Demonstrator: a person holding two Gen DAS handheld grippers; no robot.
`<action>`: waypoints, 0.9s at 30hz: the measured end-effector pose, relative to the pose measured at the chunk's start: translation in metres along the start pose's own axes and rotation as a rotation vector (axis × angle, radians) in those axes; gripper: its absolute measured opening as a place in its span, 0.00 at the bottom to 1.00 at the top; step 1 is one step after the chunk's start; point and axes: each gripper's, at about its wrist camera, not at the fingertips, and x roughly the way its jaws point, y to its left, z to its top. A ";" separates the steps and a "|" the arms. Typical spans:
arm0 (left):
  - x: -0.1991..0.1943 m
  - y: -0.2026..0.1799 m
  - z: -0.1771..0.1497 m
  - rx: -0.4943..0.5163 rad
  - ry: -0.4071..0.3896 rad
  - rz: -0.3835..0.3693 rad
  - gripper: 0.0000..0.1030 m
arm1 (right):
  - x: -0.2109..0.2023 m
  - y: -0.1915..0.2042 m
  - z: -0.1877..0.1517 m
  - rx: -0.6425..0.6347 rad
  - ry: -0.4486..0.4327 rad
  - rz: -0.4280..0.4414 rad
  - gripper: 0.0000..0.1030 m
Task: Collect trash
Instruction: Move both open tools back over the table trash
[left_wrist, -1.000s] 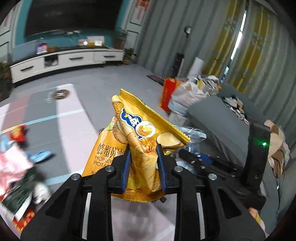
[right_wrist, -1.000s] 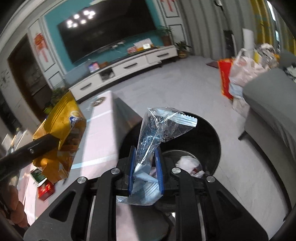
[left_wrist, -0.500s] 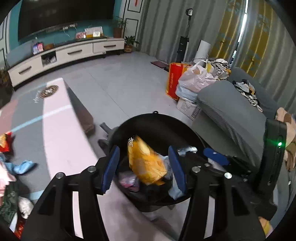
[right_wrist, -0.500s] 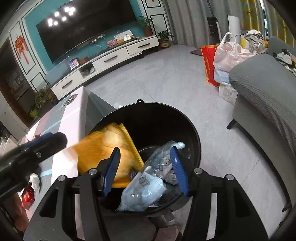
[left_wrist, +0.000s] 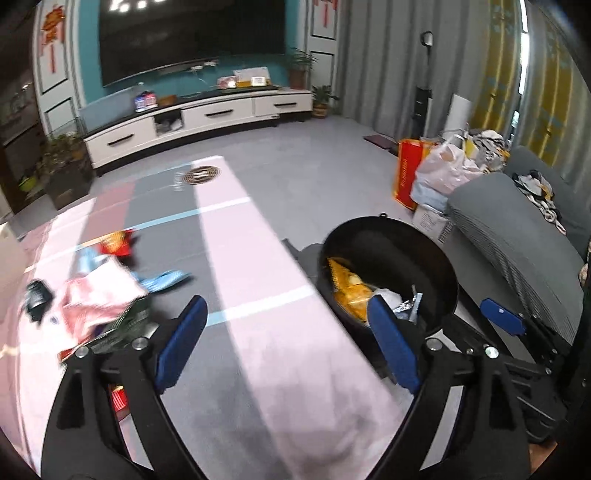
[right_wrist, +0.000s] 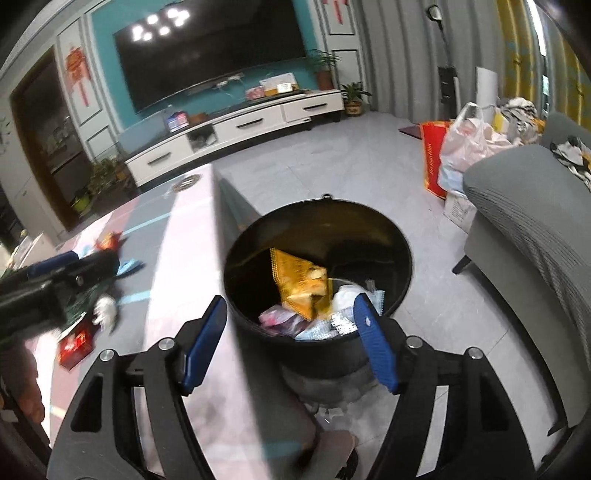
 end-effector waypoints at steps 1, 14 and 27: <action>-0.008 0.005 -0.003 -0.007 -0.009 0.011 0.87 | -0.003 0.004 0.000 -0.007 -0.002 0.006 0.68; -0.079 0.088 -0.073 -0.115 -0.035 0.139 0.91 | -0.013 0.097 -0.025 -0.169 0.053 0.147 0.70; -0.099 0.245 -0.182 -0.474 0.106 0.263 0.91 | 0.013 0.184 -0.051 -0.290 0.192 0.360 0.70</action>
